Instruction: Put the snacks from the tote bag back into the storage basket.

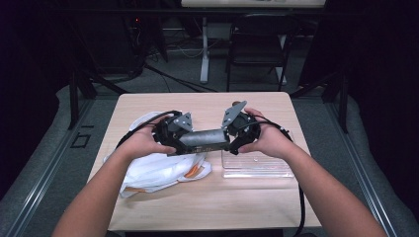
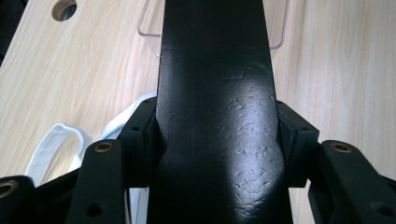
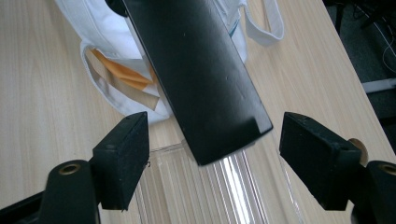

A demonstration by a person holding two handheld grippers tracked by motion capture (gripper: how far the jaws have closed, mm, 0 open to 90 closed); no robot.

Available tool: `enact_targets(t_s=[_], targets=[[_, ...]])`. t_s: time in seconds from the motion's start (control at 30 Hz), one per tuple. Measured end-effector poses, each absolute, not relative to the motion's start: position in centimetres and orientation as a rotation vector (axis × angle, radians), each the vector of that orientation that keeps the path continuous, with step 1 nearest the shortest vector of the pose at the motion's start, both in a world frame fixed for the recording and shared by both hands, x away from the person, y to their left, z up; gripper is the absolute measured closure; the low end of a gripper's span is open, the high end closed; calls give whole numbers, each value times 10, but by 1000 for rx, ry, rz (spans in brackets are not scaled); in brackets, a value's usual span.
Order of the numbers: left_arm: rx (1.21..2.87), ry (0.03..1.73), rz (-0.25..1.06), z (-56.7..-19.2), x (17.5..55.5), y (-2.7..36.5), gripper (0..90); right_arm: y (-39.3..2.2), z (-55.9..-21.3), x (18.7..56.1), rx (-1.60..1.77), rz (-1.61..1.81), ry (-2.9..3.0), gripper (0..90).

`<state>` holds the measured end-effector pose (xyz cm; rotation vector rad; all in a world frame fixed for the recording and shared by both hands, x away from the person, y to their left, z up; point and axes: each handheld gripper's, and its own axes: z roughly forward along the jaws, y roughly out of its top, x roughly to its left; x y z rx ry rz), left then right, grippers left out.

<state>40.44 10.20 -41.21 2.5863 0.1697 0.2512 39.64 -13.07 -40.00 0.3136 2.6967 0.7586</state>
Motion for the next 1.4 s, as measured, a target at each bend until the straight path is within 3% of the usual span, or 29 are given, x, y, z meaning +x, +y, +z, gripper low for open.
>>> enact_targets(t_s=[1.4], targets=[[2536,16,236,-415,392,73,434,-113,-416,391,259,701,2826,323]])
